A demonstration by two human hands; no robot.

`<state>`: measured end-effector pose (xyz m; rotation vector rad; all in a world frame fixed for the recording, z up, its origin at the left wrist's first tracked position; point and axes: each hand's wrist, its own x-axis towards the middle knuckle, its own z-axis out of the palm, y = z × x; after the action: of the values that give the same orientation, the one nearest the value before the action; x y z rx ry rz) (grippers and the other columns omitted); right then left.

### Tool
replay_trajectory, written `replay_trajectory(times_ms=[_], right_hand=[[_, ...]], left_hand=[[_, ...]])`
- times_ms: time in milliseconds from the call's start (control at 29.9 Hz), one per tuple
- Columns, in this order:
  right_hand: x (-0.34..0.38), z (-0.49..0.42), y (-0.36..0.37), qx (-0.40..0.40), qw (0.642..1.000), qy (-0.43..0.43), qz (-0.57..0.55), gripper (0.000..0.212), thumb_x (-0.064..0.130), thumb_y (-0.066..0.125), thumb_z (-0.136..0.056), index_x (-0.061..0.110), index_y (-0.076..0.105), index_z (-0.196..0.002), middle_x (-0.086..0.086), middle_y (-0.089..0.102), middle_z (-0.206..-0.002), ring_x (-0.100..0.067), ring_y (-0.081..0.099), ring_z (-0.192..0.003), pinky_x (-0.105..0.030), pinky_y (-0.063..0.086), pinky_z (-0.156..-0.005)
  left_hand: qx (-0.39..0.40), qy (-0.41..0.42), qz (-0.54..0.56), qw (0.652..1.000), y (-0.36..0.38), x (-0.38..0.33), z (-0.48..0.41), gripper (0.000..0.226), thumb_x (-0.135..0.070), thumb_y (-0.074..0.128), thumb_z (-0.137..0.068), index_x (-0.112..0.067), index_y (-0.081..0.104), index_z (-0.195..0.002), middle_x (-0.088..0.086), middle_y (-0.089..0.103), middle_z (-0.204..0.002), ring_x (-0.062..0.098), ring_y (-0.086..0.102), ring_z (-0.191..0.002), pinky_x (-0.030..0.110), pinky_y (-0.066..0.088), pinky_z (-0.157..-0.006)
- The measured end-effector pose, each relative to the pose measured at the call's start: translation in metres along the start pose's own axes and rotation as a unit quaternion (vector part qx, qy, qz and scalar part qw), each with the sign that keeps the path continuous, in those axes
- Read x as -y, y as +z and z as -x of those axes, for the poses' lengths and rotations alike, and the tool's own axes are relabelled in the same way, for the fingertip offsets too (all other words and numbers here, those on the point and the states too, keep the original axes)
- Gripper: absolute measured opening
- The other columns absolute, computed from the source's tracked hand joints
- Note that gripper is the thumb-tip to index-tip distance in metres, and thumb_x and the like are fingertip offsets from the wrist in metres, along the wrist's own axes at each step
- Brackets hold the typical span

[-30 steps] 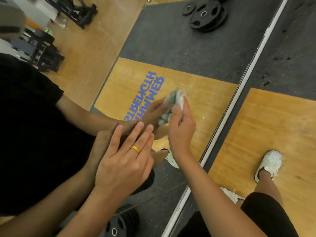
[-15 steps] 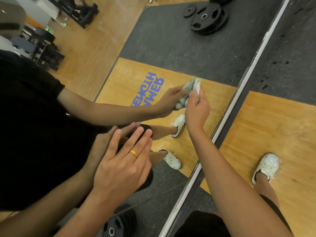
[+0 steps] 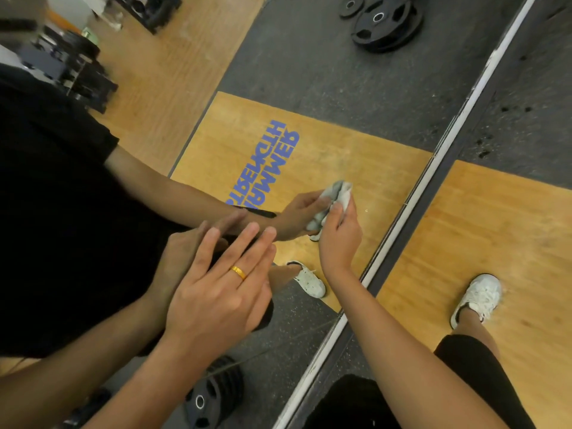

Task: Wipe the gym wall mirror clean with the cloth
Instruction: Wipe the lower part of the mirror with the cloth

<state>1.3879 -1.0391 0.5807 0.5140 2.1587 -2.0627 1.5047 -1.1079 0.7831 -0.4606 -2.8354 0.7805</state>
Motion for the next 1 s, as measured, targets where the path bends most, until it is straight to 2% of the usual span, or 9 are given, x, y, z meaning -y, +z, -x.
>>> replay_trajectory(times_ms=[167,334,401,468,535,669,802,903,1003], right_hand=[[0.053,-0.003,-0.002,0.022,0.994,-0.088,-0.054,0.046,0.032,0.04,-0.11,0.017,0.047,-0.154,-0.006,0.072,-0.124,-0.02,0.069,-0.106,-0.039,0.055,-0.089],[0.054,-0.013,-0.01,0.052,0.985,-0.162,-0.036,0.048,0.03,0.042,-0.11,0.016,0.044,-0.155,0.001,0.059,-0.147,-0.017,0.062,-0.127,-0.032,0.051,-0.101],[0.033,-0.023,-0.015,0.053,0.992,-0.113,-0.011,0.047,0.027,0.043,-0.111,0.019,0.044,-0.157,0.009,0.063,-0.138,-0.015,0.064,-0.118,-0.022,0.049,-0.091],[0.021,-0.029,-0.02,0.055,0.996,-0.066,0.01,0.046,0.025,0.044,-0.111,0.02,0.044,-0.157,0.002,0.069,-0.13,-0.017,0.066,-0.107,-0.017,0.043,-0.078],[0.021,-0.032,-0.023,0.062,0.996,-0.06,0.011,0.045,0.023,0.044,-0.111,0.02,0.045,-0.156,-0.004,0.071,-0.129,-0.014,0.065,-0.105,-0.016,0.042,-0.077],[0.047,-0.037,-0.028,0.076,0.992,-0.08,-0.055,0.044,0.023,0.047,-0.11,0.017,0.047,-0.154,0.01,0.062,-0.137,0.013,0.054,-0.118,-0.014,0.045,-0.097],[0.093,-0.063,-0.022,0.047,0.981,-0.151,-0.117,0.045,0.02,0.047,-0.11,0.009,0.046,-0.153,-0.001,0.055,-0.151,0.021,0.042,-0.127,-0.014,0.04,-0.106],[0.11,-0.084,-0.019,0.027,0.974,-0.201,-0.103,0.045,0.022,0.047,-0.109,0.008,0.047,-0.152,-0.003,0.061,-0.144,0.01,0.053,-0.119,-0.019,0.047,-0.099],[0.094,-0.1,-0.021,0.023,0.973,-0.221,-0.062,0.045,0.023,0.045,-0.109,0.008,0.048,-0.152,-0.007,0.06,-0.145,-0.007,0.058,-0.126,-0.02,0.049,-0.101]], left_hand=[[0.005,-0.032,0.131,0.991,-0.008,-0.014,-0.003,0.039,-0.015,0.056,-0.095,0.001,0.069,-0.128,0.012,0.051,-0.152,0.029,0.043,-0.147,0.05,0.022,-0.126],[0.028,-0.004,0.143,0.989,0.003,-0.018,-0.027,0.04,-0.015,0.055,-0.096,-0.002,0.069,-0.13,0.011,0.05,-0.154,0.028,0.043,-0.147,0.049,0.027,-0.124],[0.018,0.002,0.15,0.989,0.008,-0.016,-0.042,0.039,-0.015,0.055,-0.096,-0.002,0.068,-0.131,0.011,0.052,-0.152,0.029,0.044,-0.146,0.049,0.03,-0.123],[0.006,0.016,0.161,0.987,0.013,-0.013,-0.058,0.039,-0.014,0.054,-0.097,-0.003,0.067,-0.133,0.01,0.054,-0.151,0.029,0.044,-0.146,0.051,0.033,-0.121],[-0.009,0.023,0.168,0.985,0.019,-0.009,-0.072,0.04,-0.012,0.055,-0.096,-0.003,0.067,-0.133,0.01,0.055,-0.15,0.029,0.045,-0.146,0.051,0.036,-0.119],[-0.007,0.03,0.091,0.995,0.034,-0.004,-0.081,0.04,-0.013,0.051,-0.098,-0.003,0.067,-0.133,0.012,0.059,-0.146,0.03,0.049,-0.143,0.056,0.039,-0.116],[0.022,0.031,0.005,0.999,0.041,-0.01,-0.081,0.044,-0.019,0.051,-0.098,-0.007,0.064,-0.138,0.011,0.056,-0.149,0.029,0.049,-0.143,0.051,0.029,-0.121],[0.038,0.022,-0.033,0.998,0.042,-0.011,-0.082,0.044,-0.021,0.045,-0.101,-0.007,0.063,-0.139,0.012,0.054,-0.151,0.03,0.046,-0.145,0.049,0.022,-0.125],[0.049,0.023,-0.046,0.997,0.043,-0.012,-0.081,0.045,-0.022,0.044,-0.102,-0.007,0.062,-0.14,0.013,0.051,-0.153,0.03,0.044,-0.146,0.049,0.019,-0.125]])
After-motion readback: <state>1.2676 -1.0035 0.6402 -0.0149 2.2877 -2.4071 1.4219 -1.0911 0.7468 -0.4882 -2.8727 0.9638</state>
